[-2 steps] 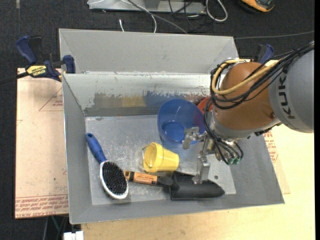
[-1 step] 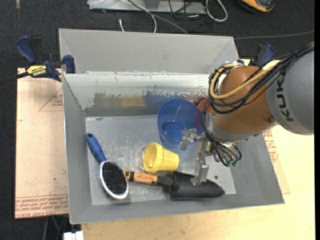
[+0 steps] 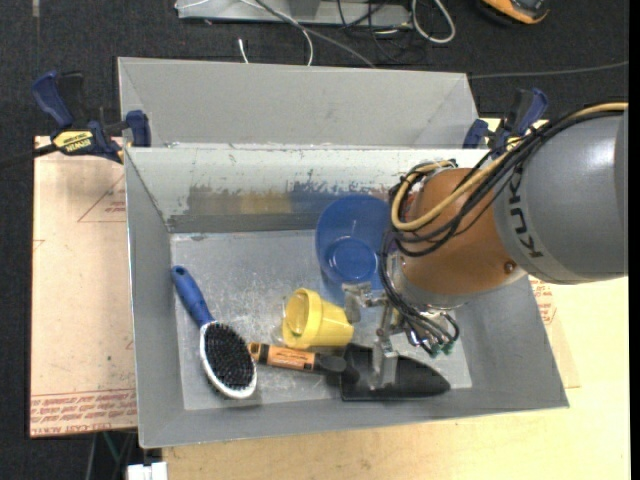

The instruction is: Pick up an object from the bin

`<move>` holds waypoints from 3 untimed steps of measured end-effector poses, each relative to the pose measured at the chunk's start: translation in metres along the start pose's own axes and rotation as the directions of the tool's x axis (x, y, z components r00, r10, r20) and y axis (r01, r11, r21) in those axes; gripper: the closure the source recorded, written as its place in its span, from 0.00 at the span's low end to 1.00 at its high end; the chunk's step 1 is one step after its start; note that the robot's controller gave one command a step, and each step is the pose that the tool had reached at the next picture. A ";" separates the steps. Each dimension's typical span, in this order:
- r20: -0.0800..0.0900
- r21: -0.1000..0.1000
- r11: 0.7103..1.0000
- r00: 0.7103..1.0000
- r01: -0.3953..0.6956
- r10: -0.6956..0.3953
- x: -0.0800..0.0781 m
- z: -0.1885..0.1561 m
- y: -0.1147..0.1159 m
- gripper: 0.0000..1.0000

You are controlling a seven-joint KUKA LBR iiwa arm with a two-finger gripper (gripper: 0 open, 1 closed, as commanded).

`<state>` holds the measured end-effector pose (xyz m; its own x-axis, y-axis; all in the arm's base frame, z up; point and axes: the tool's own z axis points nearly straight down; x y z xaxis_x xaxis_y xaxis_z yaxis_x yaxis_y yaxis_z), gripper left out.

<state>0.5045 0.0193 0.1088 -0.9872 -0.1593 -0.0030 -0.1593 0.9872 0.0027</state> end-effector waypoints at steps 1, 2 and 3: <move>0.021 0.002 0.998 0.998 -0.062 0.062 -0.002 0.007 0.024 0.00; 0.013 0.001 0.998 0.998 -0.059 0.059 0.005 0.038 0.023 0.00; 0.029 -0.002 0.993 0.992 -0.119 0.119 0.015 0.032 0.030 1.00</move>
Offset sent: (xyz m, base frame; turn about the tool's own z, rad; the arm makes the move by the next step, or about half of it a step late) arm -0.0107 0.0212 -0.0388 0.0576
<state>0.4846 0.0464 0.0771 -0.9987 -0.0402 -0.0319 -0.0404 0.9992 0.0055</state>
